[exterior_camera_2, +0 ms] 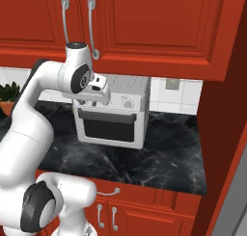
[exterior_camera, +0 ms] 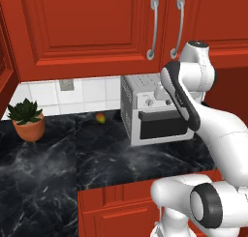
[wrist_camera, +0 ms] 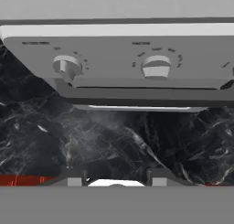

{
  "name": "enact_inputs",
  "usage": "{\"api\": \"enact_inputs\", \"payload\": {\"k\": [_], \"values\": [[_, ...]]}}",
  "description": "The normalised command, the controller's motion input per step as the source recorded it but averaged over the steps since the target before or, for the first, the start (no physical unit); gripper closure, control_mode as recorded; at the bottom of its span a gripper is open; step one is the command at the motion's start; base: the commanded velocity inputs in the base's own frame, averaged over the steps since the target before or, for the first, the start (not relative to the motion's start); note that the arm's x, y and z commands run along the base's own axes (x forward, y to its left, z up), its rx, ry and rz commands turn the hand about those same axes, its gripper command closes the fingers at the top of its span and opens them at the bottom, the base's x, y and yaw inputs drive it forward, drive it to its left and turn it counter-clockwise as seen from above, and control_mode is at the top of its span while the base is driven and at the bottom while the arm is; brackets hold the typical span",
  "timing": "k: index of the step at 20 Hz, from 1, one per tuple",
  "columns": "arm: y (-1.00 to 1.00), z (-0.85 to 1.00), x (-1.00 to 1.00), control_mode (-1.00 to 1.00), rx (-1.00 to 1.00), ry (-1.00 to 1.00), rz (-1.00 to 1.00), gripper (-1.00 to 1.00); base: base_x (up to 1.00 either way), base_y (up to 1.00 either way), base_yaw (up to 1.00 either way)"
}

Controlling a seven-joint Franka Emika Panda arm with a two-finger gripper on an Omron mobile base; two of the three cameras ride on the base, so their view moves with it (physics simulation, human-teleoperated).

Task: Pick the soap dispenser and sponge from the cabinet and place them on the counter.

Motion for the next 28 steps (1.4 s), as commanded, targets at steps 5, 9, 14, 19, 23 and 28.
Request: {"api": "enact_inputs", "payload": {"k": [5,9,14,19,23,28], "values": [[0.01,0.00,-0.03,-1.00,0.00,0.00,0.00,-1.00,0.00,0.00,0.00],[0.00,0.02,-0.13,-1.00,0.00,-0.08,0.00,-1.00,0.00,0.00,0.00],[0.00,0.10,-0.23,-1.00,0.00,-0.19,-0.03,-1.00,0.00,0.00,0.00],[-0.03,0.19,-0.21,-1.00,0.01,-0.16,-0.02,-1.00,0.00,0.00,0.00],[-0.07,0.24,-0.17,-1.00,0.02,-0.15,-0.01,-1.00,0.00,0.00,0.00],[-0.08,0.24,-0.19,-1.00,0.02,-0.16,0.00,-1.00,0.00,0.00,0.00]]}}
